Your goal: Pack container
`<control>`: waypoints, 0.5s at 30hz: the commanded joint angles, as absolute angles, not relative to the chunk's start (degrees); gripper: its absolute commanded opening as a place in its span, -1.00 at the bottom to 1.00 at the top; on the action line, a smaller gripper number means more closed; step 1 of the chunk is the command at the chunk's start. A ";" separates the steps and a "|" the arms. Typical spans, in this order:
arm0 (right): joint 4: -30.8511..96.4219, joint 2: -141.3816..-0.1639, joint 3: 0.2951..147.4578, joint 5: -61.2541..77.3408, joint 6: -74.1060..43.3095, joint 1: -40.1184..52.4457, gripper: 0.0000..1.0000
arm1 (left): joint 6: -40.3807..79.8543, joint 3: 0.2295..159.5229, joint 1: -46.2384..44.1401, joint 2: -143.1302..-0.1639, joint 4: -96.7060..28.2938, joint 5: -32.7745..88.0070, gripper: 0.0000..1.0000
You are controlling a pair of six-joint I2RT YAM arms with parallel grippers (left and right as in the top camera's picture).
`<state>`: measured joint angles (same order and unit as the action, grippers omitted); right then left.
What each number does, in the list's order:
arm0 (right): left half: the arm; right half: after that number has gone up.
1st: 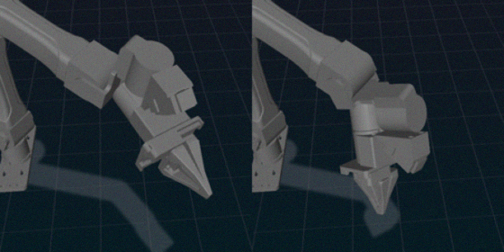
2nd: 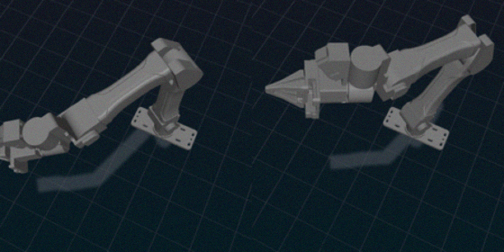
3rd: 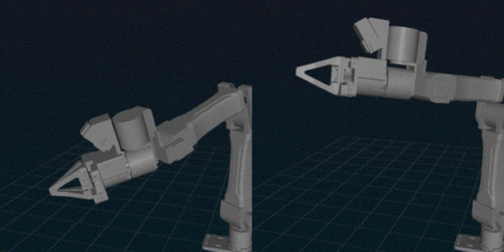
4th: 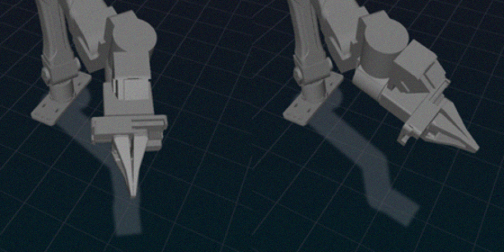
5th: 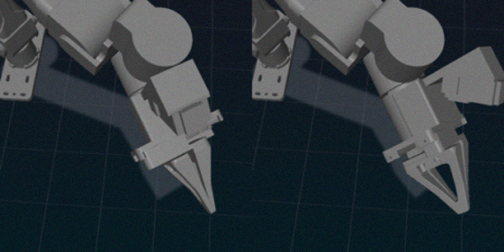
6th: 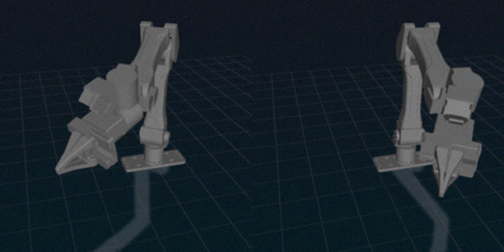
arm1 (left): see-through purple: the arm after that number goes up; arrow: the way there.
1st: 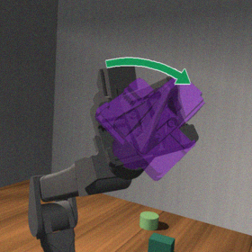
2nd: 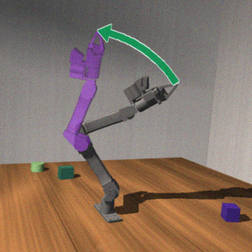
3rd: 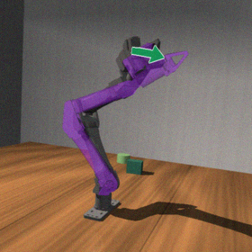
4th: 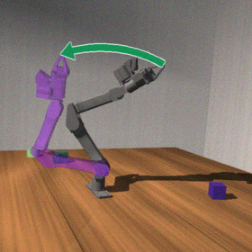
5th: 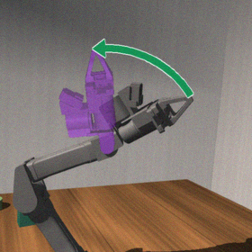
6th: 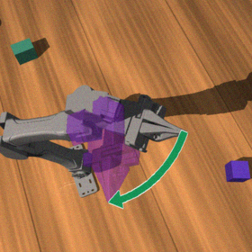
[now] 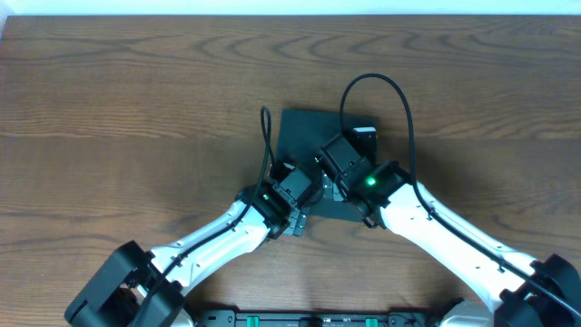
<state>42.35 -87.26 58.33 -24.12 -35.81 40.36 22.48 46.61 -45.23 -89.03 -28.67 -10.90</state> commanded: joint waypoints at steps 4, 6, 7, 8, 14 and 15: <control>42.48 -88.31 57.21 -25.47 -36.84 39.94 0.98 | 22.28 42.83 -45.39 -89.62 -24.03 -15.68 0.91; 42.48 -88.31 57.21 -25.47 -36.84 39.94 0.98 | 22.28 42.44 -45.39 -89.62 -23.03 -15.73 0.91; 42.50 -88.31 57.21 -25.47 -36.84 39.94 0.98 | 22.28 42.44 -45.39 -89.62 -22.70 -16.32 0.91; 42.48 -88.31 57.21 -25.47 -36.84 39.94 0.99 | 22.28 42.44 -45.39 -89.62 -21.98 -17.41 0.91; 42.48 -88.31 57.21 -25.47 -36.86 39.94 0.98 | 21.91 42.44 -45.34 -89.62 -16.16 -20.38 0.91; 42.46 -88.31 57.21 -25.47 -36.86 39.94 0.99 | 21.61 42.44 -45.34 -89.62 -15.70 -20.64 0.91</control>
